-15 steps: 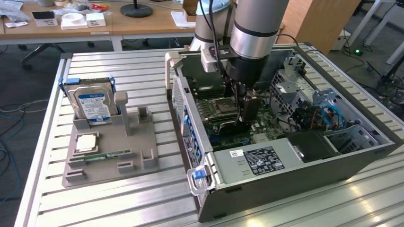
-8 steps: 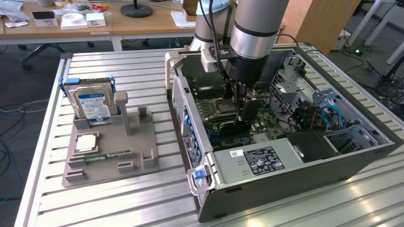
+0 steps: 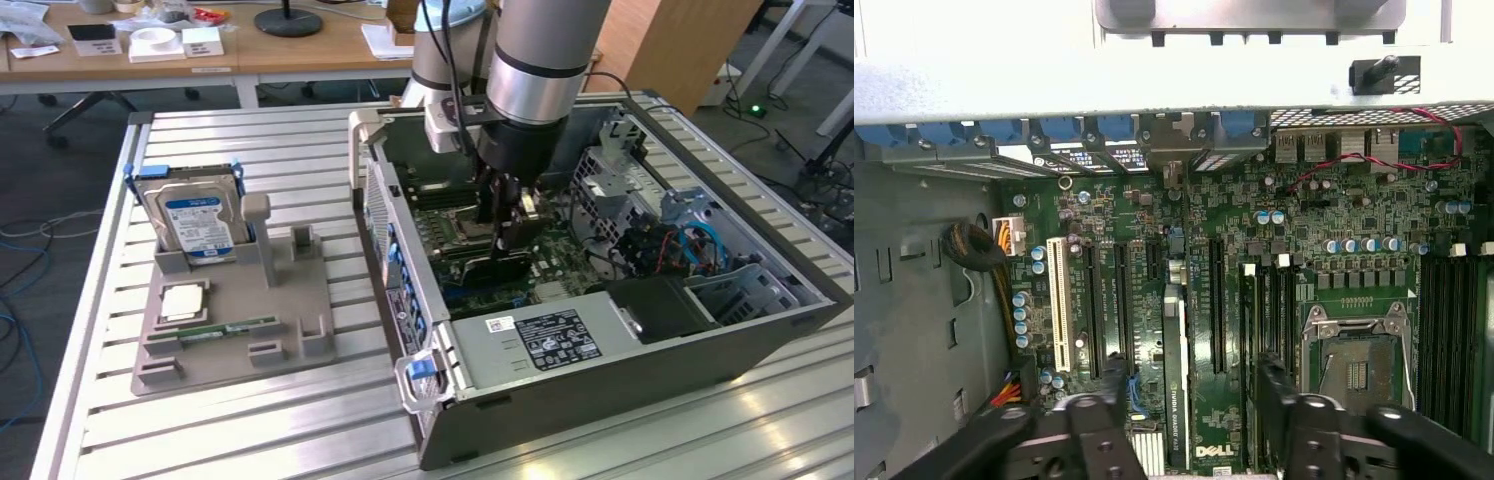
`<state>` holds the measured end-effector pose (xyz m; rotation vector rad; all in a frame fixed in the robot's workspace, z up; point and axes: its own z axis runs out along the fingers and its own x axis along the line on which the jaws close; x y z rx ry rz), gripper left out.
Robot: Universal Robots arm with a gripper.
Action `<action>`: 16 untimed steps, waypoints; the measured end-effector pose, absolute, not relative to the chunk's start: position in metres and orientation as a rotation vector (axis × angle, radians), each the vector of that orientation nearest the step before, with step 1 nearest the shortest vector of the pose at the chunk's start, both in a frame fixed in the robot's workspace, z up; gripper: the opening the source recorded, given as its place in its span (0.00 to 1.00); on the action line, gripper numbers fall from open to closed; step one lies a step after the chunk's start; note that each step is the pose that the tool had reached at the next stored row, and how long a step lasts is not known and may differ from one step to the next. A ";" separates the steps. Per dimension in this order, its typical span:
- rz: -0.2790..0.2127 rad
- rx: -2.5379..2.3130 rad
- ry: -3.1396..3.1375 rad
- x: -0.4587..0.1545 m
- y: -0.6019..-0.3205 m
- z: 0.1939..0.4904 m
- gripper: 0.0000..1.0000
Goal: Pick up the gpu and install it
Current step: 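Press down on the gpu until it lock into place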
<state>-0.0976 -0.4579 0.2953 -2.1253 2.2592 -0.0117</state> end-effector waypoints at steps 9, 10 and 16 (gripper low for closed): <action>-0.012 -2.125 2.259 -0.098 -0.458 0.295 0.27; -0.012 -2.125 2.259 -0.098 -0.458 0.295 0.27; -0.012 -2.125 2.259 -0.098 -0.458 0.295 0.11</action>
